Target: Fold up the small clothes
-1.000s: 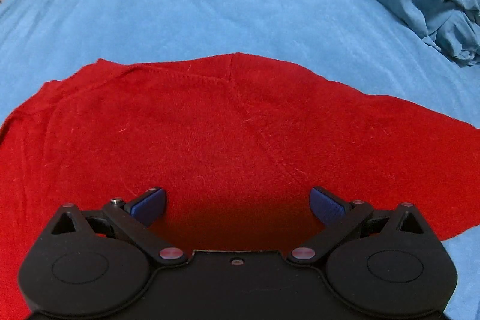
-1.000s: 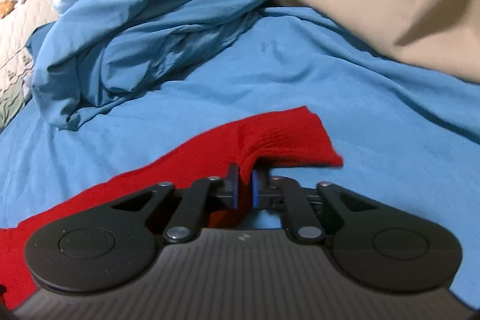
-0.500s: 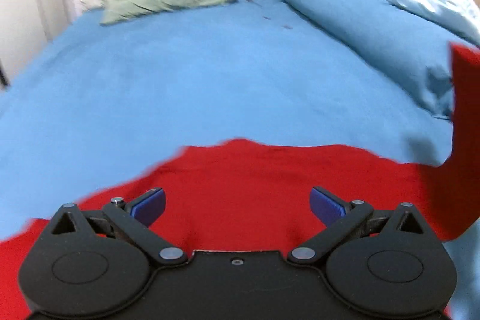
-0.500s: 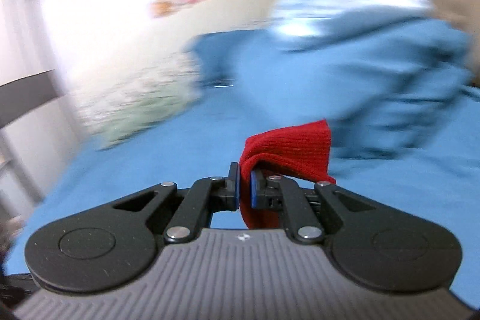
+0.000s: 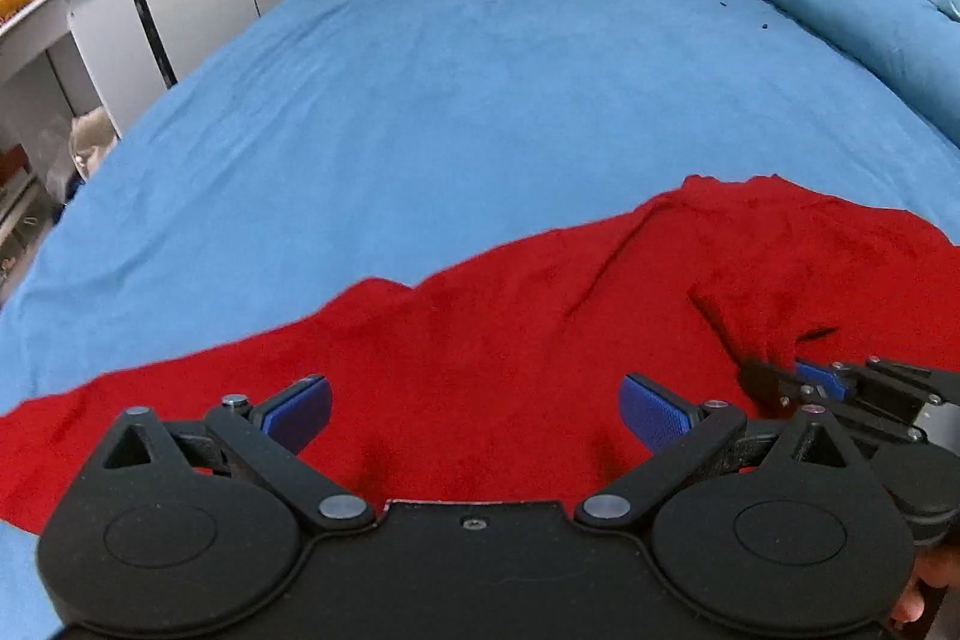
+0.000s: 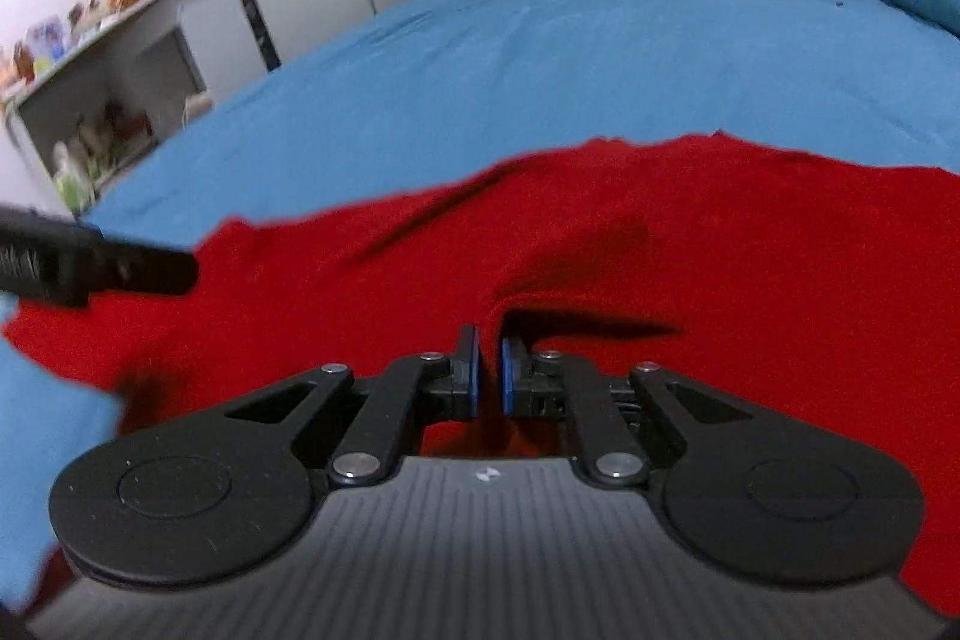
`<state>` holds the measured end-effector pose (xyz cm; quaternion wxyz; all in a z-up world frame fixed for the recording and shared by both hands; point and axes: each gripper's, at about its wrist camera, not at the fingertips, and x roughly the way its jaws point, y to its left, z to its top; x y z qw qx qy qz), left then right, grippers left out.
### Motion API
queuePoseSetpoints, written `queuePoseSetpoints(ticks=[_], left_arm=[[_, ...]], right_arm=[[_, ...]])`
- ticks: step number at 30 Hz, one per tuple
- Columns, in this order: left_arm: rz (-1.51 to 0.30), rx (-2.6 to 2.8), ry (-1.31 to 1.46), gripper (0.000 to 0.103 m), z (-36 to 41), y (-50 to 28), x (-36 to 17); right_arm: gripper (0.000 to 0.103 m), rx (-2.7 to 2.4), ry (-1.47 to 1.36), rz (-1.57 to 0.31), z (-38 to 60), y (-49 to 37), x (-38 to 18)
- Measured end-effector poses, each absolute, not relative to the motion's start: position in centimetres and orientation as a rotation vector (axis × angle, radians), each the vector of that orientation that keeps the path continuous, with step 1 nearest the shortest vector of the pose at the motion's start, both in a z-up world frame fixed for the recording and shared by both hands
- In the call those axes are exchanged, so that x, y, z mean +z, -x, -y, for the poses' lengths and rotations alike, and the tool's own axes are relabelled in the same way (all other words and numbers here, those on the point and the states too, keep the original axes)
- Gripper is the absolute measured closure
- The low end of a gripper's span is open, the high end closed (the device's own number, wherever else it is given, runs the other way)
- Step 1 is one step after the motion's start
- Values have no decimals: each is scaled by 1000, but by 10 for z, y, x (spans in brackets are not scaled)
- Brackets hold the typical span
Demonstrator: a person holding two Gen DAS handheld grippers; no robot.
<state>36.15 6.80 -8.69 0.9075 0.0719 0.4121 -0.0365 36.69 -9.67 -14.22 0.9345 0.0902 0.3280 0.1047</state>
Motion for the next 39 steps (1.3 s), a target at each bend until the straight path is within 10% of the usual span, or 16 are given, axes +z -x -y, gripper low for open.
queuePoseSetpoints(ticks=[6,19,34,36,38,39], left_arm=[[-798,-215,-182,0,-31,-357,-79],[-829,-305,-194,29,61,-404,-139],[-797,-243,93,28,-18,-384,-143],[-794,-220,101,38,-14,-391,-146],[-800,-193,90,85,-13,-391,-148],[-805,-208,104,92,-15,-395,-148]], right_arm=[[21,248,-35,-649,112,-332,-125],[19,7,50,-703,217,-238,-117],[5,-174,-31,-699,251,-229,-128],[5,-196,9,-704,250,-228,-131],[5,-218,41,-717,250,-228,-134],[5,-222,49,-720,251,-230,-136]])
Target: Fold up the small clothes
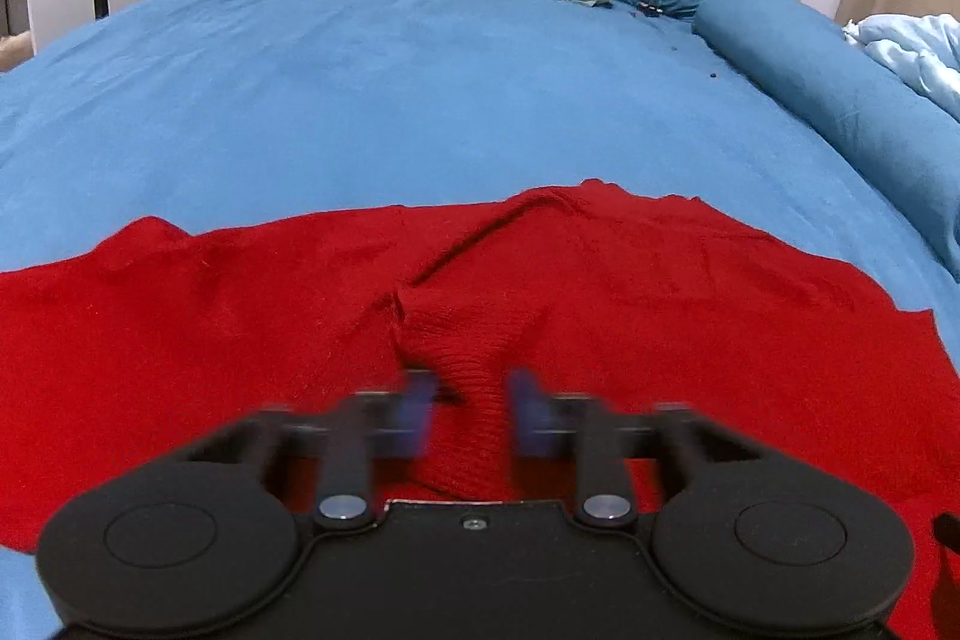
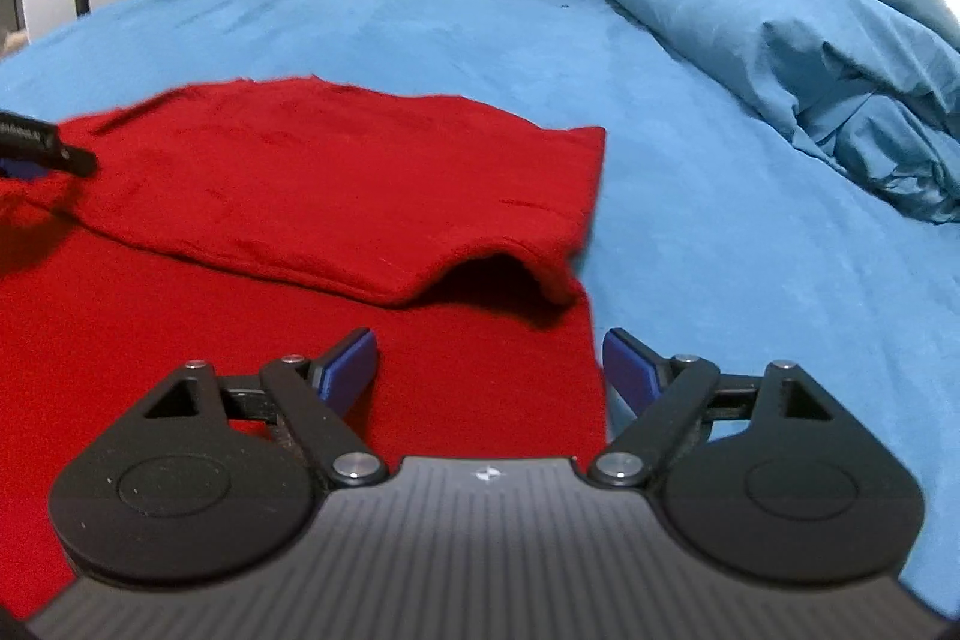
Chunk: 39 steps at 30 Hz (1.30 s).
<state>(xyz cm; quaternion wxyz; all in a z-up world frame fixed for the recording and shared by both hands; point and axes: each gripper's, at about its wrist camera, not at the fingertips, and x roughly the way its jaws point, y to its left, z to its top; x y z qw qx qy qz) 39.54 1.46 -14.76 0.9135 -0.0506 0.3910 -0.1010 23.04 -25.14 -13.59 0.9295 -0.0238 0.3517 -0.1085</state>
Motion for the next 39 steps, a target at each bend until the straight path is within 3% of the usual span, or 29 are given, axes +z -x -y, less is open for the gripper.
queuePoseSetpoints(ticks=[8,15,18,20,25,30,36,39], left_arm=[[-625,-119,-11,94,-40,-377,-105],[-700,-129,-31,93,-57,-372,-127],[-721,-129,-43,76,-61,-367,-130],[-715,-100,-68,48,-69,-359,-128],[-676,-145,-154,43,-77,-332,-110],[-681,-278,-158,35,-50,-333,-110],[-820,-247,-85,35,-34,-367,-151],[-805,-259,-44,35,-39,-369,-156]], right_arm=[[4,-256,135,-711,256,-251,-145],[4,-325,158,-726,265,-267,-147],[4,-386,151,-743,281,-262,-143],[4,-380,99,-757,297,-255,-141],[4,-345,48,-803,303,-242,-122],[4,-108,21,-685,255,-241,-96],[5,-129,-26,-734,235,-286,-134],[5,-182,-159,-723,264,-282,-150]])
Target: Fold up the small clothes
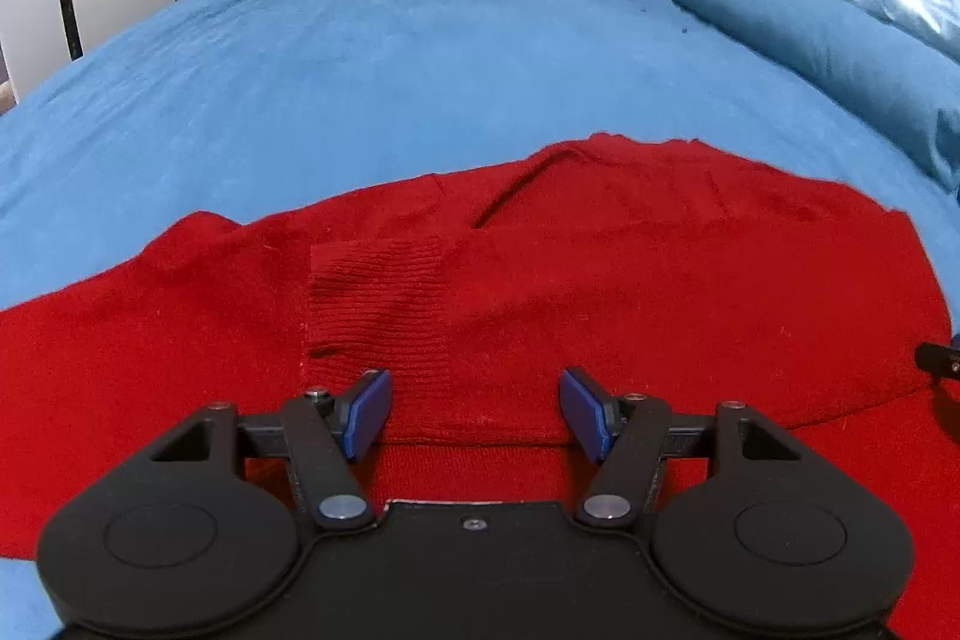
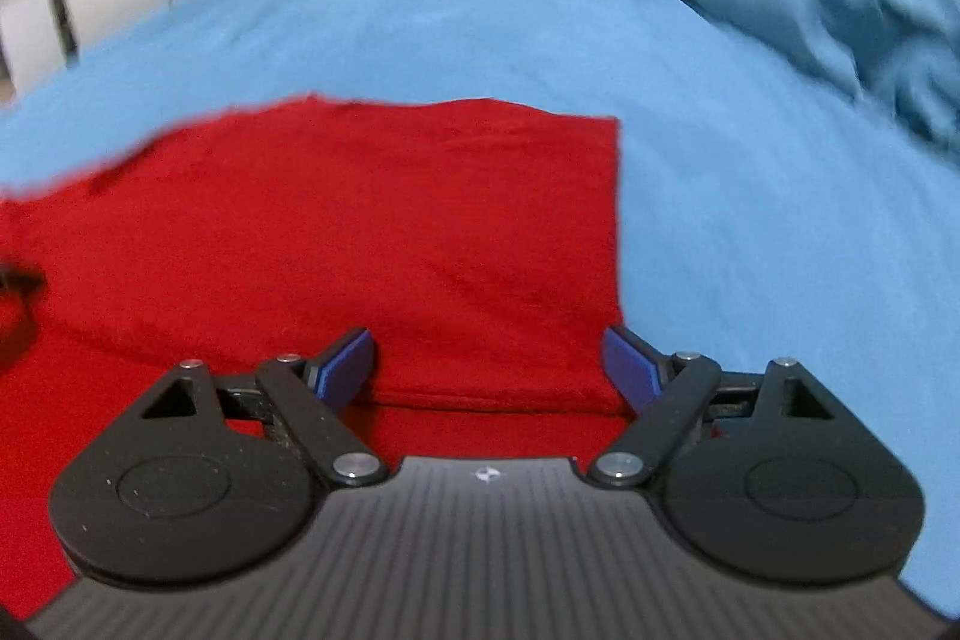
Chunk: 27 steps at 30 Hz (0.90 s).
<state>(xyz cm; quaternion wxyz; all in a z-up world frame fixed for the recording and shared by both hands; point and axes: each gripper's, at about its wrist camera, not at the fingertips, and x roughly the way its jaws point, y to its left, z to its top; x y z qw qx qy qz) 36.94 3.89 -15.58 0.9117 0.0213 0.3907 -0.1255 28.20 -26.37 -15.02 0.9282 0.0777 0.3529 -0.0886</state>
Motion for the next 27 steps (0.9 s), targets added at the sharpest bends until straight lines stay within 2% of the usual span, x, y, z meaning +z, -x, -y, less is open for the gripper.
queuePoseSetpoints(ticks=[5,10,12,13,14,22,25,27], left_arm=[[-791,-234,-11,35,-48,-360,-136],[-737,-164,69,34,-99,-327,-92],[-717,-123,100,24,-129,-311,-78],[-705,-95,108,10,-146,-304,-73],[-690,-57,115,0,-160,-298,-70],[-682,194,354,0,-296,-268,-85],[-678,257,440,2,-334,-265,-98],[-677,281,496,7,-354,-268,-109]], right_arm=[[3,-194,-135,-745,266,-283,-143],[3,-139,-141,-686,258,-262,-107],[0,-102,-116,-675,244,-257,-89],[0,-74,-110,-668,236,-254,-79],[0,-46,-112,-666,229,-254,-73],[0,89,-172,-709,172,-265,-61],[0,114,-170,-711,149,-272,-63],[0,131,-147,-715,134,-274,-65]])
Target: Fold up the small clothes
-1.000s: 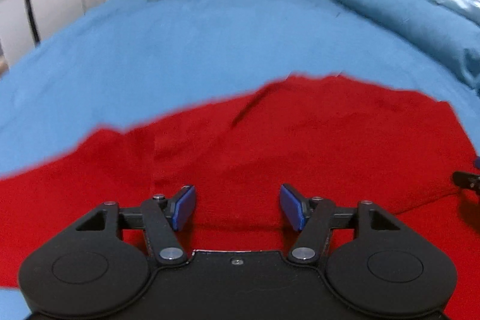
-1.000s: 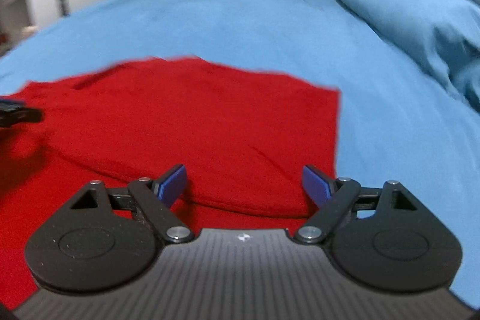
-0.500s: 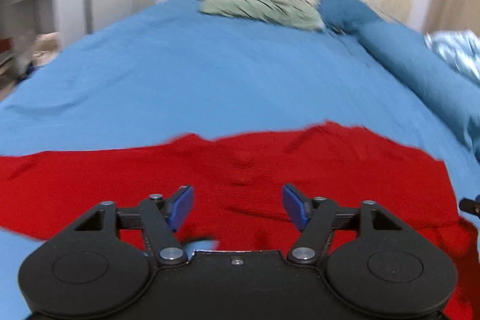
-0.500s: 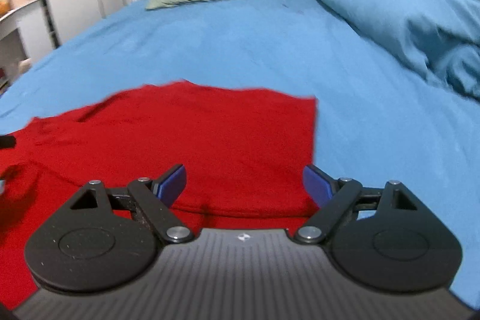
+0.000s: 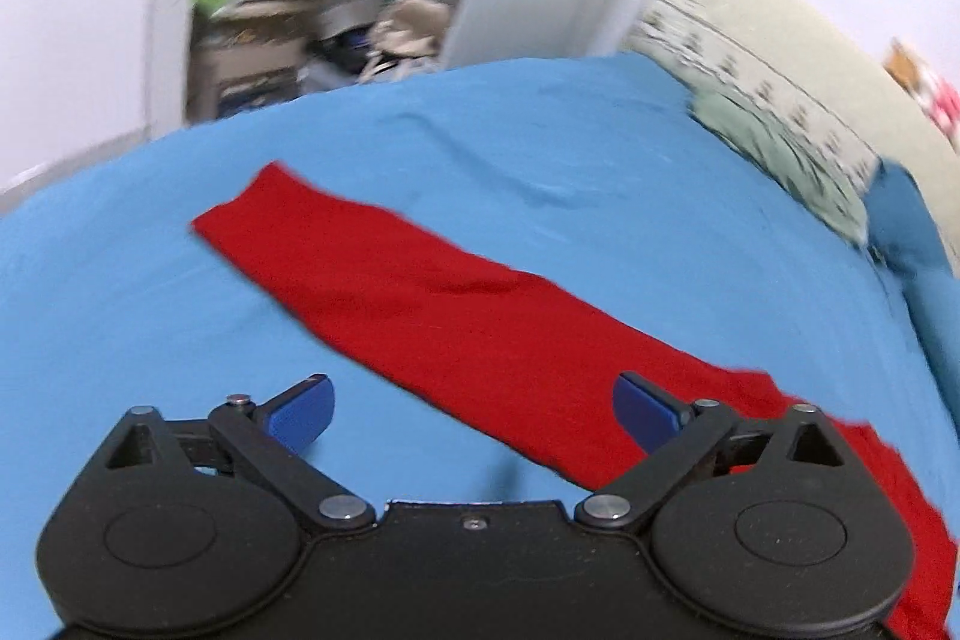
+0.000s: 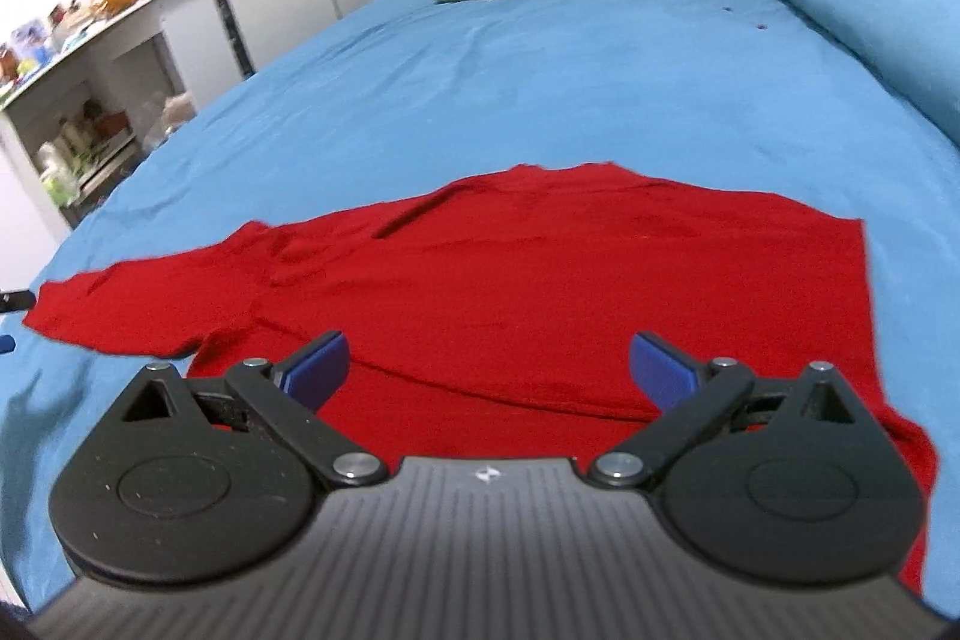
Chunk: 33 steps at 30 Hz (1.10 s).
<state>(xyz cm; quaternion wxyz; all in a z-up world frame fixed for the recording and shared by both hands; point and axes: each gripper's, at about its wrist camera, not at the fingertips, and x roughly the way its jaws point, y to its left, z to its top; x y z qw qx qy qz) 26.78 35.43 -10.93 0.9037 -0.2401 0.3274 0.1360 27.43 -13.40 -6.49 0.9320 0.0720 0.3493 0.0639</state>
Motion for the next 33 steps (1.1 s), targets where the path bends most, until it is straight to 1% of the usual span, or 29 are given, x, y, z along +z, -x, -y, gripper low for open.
queuePoseSetpoints(ticks=[3,5,6,7,9,11,12,13,14,15,16,17,22,26,29,33], left_arm=[[-676,344,567,12,-379,-276,-125],[-675,384,600,18,-392,-280,-137],[-665,391,609,19,-397,-279,-141],[-649,396,604,19,-399,-281,-144],[-622,404,572,24,-401,-284,-144],[-614,427,541,41,-404,-293,-144],[-610,438,540,46,-407,-298,-145],[-604,453,549,55,-410,-300,-147],[-592,468,565,66,-415,-302,-148],[-588,480,574,73,-418,-305,-150],[-589,492,581,91,-422,-307,-151],[-591,498,587,98,-424,-309,-151],[-557,478,592,99,-415,-307,-132],[-474,379,521,99,-375,-318,-86],[-423,251,408,99,-312,-333,-44],[-376,13,275,99,-192,-352,-6]], right_arm=[[0,152,-118,-733,114,-278,-68],[0,152,-101,-754,104,-283,-73],[0,151,-96,-759,102,-285,-76],[0,147,-90,-765,99,-287,-79],[0,136,-89,-777,95,-291,-86],[0,128,-93,-784,94,-294,-91],[0,124,-92,-788,94,-295,-94],[0,120,-91,-790,93,-296,-97],[0,118,-92,-792,93,-296,-98],[0,117,-96,-796,93,-297,-100],[0,115,-100,-801,94,-298,-102],[0,110,-100,-804,94,-298,-103],[0,96,-107,-797,100,-298,-105],[0,78,-134,-775,113,-296,-99],[0,53,-146,-755,127,-294,-90],[0,5,-169,-722,154,-288,-73]])
